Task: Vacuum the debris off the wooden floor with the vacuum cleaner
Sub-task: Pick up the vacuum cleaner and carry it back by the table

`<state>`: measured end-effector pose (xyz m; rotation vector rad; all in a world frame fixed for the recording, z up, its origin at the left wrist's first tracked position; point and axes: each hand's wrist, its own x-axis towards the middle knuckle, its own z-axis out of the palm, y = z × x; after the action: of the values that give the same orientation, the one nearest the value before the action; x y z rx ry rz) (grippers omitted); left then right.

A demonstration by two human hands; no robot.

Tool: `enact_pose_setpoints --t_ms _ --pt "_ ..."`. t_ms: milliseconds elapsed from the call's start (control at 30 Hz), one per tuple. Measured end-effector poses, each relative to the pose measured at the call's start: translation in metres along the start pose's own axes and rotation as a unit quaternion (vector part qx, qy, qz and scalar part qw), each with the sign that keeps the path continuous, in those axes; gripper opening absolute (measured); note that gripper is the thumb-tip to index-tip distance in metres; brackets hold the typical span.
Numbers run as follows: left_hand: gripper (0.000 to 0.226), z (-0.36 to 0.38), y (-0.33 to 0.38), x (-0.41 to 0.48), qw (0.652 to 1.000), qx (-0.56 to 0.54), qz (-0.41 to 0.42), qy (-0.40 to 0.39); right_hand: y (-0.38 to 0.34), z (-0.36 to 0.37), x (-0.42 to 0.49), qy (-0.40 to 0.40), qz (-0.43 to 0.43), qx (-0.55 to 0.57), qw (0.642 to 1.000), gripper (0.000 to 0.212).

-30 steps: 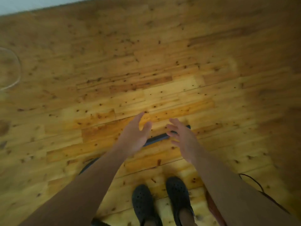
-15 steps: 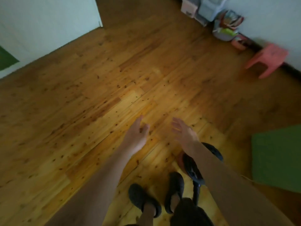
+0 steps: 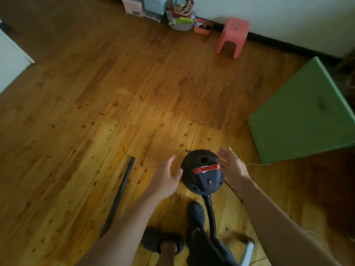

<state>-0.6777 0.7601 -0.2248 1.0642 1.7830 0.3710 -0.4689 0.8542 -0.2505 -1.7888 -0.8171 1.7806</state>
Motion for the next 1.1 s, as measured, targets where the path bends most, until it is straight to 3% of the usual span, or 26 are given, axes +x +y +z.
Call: enact_pose_setpoints --t_ms 200,333,567,833,967,1100 --pt "0.061 0.067 0.027 0.02 0.998 0.029 -0.002 -0.059 0.04 -0.053 0.003 -0.003 0.041 -0.055 0.998 0.036" --pt "0.062 0.105 0.034 0.058 0.995 0.056 0.002 -0.084 0.074 -0.066 0.031 -0.005 0.058 -0.141 0.988 0.04" --pt "0.064 0.147 0.016 0.122 0.991 0.105 0.005 -0.084 0.145 -0.066 0.082 -0.099 0.049 -0.44 0.891 0.049" --pt "0.066 0.176 -0.006 0.176 0.984 0.143 0.01 -0.102 0.197 -0.055 0.121 -0.213 0.051 -0.547 0.808 0.043" --pt "0.063 0.19 -0.019 0.189 0.984 0.145 0.019 -0.099 0.199 -0.052 0.129 -0.198 0.062 -0.526 0.825 0.042" --pt "0.064 0.202 -0.032 0.198 0.984 0.146 0.017 -0.097 0.204 -0.048 0.134 -0.212 0.056 -0.538 0.814 0.04"
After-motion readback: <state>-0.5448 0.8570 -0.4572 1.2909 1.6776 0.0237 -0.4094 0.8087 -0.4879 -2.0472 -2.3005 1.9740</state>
